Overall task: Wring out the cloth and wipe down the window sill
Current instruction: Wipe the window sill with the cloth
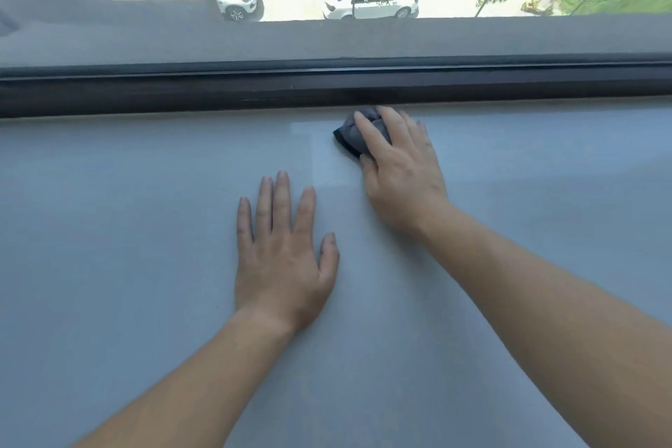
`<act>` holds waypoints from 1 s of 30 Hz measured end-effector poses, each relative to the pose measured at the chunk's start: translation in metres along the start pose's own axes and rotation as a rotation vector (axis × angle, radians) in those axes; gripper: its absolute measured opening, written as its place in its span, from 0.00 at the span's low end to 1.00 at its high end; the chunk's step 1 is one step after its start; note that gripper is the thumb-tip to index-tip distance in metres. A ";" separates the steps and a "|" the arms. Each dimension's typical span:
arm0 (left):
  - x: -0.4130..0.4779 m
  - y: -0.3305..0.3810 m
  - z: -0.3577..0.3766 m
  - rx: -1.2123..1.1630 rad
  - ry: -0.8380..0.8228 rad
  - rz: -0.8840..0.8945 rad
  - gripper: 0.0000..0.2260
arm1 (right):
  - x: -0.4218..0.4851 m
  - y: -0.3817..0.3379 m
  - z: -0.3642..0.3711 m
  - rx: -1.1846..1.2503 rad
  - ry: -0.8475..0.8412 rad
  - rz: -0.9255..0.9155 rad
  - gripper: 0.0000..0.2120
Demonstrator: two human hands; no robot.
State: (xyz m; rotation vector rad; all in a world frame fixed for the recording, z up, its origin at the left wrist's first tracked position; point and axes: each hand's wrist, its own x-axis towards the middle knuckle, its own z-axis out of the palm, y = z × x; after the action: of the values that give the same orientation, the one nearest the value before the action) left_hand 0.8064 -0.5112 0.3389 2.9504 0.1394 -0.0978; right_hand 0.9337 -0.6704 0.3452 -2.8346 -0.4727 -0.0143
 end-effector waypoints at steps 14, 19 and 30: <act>0.000 0.002 -0.004 0.007 -0.010 -0.006 0.32 | -0.032 0.097 -0.039 -0.008 -0.041 -0.006 0.25; 0.001 0.001 -0.002 -0.004 0.018 -0.011 0.31 | -0.024 0.084 -0.034 0.031 0.123 0.369 0.26; -0.002 0.003 -0.003 -0.010 0.053 -0.022 0.29 | -0.049 0.113 -0.045 0.046 0.060 0.265 0.26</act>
State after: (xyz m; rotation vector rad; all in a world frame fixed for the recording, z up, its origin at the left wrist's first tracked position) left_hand 0.8047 -0.5133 0.3422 2.9426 0.1791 -0.0215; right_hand 0.9247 -0.8009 0.3563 -2.8183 -0.0813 -0.0369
